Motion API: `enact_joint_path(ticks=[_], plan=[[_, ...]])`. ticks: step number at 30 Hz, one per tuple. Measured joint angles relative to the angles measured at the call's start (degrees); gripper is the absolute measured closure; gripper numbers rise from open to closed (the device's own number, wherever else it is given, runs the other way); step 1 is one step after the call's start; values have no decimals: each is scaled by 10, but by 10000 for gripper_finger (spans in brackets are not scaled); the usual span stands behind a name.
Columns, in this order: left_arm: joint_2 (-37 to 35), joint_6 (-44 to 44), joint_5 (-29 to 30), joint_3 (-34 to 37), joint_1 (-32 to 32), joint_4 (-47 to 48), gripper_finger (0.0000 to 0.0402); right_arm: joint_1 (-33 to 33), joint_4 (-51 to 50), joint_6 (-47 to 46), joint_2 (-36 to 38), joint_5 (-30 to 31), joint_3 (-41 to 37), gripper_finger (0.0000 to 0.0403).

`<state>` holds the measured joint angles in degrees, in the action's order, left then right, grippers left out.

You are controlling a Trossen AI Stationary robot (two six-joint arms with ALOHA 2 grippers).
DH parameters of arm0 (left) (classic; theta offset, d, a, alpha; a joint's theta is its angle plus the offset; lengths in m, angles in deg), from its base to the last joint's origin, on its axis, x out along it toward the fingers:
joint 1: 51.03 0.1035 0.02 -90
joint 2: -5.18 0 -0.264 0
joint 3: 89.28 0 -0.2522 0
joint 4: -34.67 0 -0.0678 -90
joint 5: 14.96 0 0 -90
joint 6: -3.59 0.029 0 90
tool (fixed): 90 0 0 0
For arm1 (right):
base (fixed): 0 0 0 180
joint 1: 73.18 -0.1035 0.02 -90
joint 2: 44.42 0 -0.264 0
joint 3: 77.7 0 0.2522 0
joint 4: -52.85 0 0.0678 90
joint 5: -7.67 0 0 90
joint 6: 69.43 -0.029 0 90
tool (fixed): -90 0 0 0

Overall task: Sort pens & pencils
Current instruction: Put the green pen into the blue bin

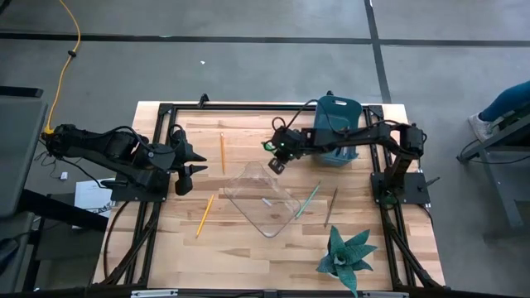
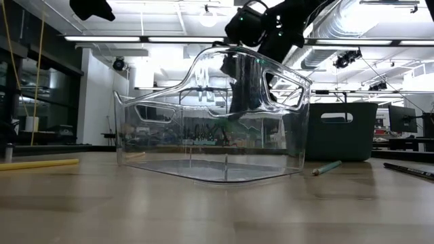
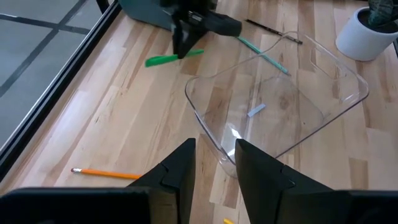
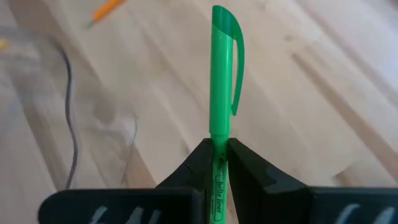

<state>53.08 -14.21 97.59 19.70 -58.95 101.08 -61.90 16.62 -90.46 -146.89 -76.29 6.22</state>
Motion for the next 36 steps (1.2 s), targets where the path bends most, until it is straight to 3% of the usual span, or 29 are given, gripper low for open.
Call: enact_joint_path(ticks=[12,18,36], plan=[[0,11,-2,0,0,0,300,20,32,-76,0,87,60,375],[0,13,-9,0,0,0,300,43,17,-80,4,95,82,375],[0,17,-11,0,0,0,300,95,-139,-92,148,206,81,375]])
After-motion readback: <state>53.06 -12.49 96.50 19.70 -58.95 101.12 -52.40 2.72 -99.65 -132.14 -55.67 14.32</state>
